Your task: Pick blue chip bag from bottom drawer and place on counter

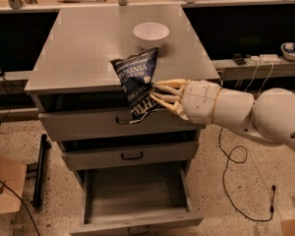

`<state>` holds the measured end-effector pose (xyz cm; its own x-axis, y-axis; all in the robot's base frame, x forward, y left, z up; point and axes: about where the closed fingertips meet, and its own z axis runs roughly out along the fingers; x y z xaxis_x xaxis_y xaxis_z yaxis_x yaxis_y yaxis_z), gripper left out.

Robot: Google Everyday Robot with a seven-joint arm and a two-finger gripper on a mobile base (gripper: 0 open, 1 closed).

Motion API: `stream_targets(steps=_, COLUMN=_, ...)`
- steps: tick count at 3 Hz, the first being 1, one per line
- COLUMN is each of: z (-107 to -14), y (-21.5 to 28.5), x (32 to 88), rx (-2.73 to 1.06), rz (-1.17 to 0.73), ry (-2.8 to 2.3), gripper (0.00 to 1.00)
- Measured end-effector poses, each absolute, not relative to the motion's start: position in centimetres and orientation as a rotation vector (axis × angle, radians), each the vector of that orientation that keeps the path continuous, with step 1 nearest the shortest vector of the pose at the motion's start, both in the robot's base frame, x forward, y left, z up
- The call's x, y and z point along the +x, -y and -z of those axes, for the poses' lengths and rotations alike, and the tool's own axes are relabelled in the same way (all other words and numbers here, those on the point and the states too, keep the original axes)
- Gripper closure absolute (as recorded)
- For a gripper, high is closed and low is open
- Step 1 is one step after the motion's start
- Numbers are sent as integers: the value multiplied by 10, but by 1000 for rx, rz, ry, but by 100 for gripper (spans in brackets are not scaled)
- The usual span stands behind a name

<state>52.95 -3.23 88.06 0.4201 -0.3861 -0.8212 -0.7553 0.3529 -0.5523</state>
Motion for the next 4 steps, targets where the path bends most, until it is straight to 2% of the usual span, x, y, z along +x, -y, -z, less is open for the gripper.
stream_targets(steps=1, z=-881, y=32, x=529, rx=-1256, rz=-330, ry=-1184, gripper=100)
stream_targets(steps=2, z=-892, y=21, x=552, rx=-1305, rz=-310, ry=-1153, gripper=100)
stream_targets(steps=3, z=-897, y=14, x=619, rx=-1429, rz=-276, ry=-1116, gripper=100)
stream_targets(steps=4, z=-895, y=-15, x=683, rx=-1520, rz=-314, ry=-1082, gripper=97)
